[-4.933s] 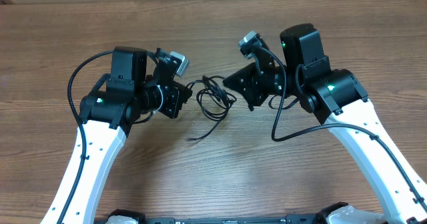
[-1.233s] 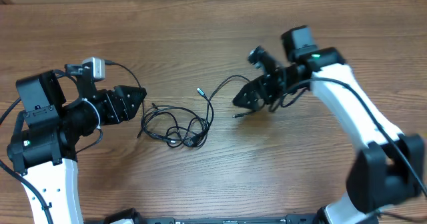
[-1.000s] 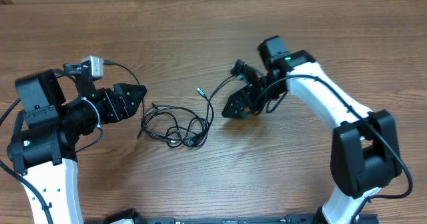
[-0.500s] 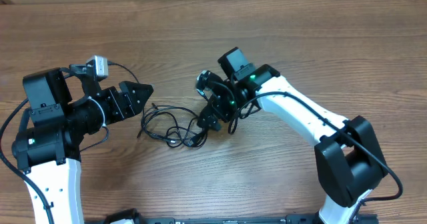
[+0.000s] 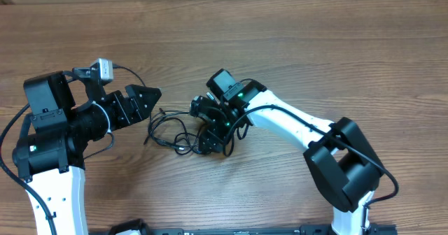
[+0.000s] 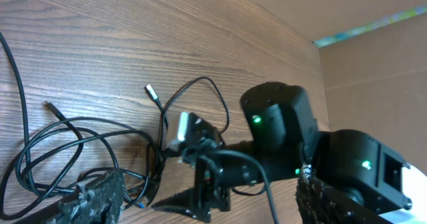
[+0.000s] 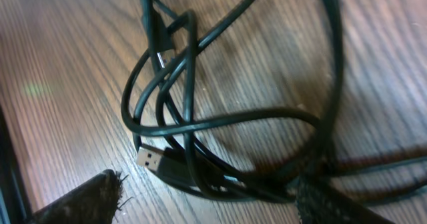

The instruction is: Untangle cables

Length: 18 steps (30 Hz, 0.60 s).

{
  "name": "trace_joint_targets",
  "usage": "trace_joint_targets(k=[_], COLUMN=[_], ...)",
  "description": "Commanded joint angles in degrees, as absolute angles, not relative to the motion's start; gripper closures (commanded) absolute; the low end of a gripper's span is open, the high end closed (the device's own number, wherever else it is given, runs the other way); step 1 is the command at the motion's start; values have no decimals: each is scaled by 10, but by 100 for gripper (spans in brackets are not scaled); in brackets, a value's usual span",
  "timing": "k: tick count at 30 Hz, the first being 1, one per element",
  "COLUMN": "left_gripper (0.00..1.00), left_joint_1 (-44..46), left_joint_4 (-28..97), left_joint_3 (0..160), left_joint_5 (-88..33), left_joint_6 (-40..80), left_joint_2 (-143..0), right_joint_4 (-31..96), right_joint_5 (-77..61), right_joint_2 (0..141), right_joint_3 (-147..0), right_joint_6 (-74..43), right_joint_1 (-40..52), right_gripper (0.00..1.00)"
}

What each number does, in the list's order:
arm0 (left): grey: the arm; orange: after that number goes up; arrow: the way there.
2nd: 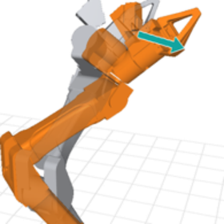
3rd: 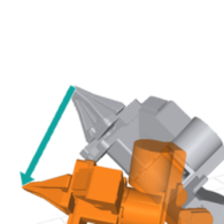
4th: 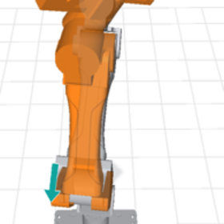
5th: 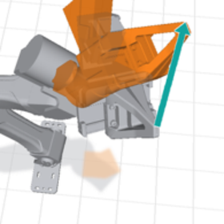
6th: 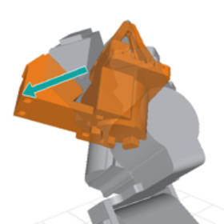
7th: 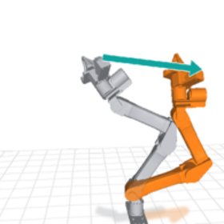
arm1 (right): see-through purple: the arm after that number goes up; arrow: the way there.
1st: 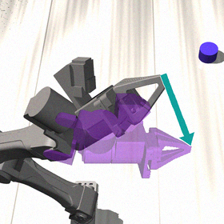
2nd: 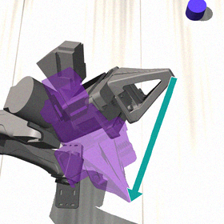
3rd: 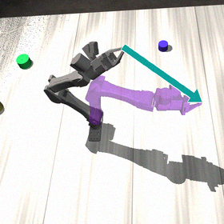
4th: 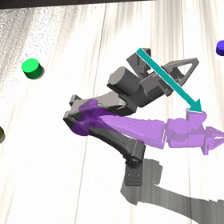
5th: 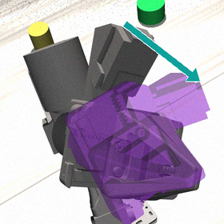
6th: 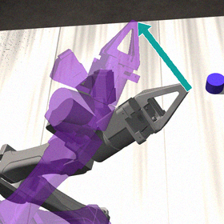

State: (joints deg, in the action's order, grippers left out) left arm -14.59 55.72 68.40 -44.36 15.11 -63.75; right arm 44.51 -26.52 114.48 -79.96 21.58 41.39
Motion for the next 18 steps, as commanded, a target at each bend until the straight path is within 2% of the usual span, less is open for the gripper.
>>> trace_joint_targets(k=[1, 3, 4, 11, 18], left_gripper=[18, 18, 18, 18, 17], left_joint_1=[-142, -142, -142, -142, -142], left_joint_4=[554, 554, 554, 555, 554], left_joint_3=[693, 693, 693, 693, 693], left_joint_5=[-450, -448, -446, -444, -443], left_joint_6=[157, 157, 157, 157, 156], left_joint_2=[-630, -630, -630, -630, -630], right_joint_4=[436, 432, 432, 426, 434], right_joint_5=[-264, -266, -266, -243, -225], right_joint_2=[1162, 1168, 1170, 1174, 1168], right_joint_3=[-814, -814, -814, -814, -842], right_joint_6=[215, 215, 215, 215, 215], right_joint_1=[425, 431, 435, 451, 421], right_gripper=[41, 88, 96, 96, 96])
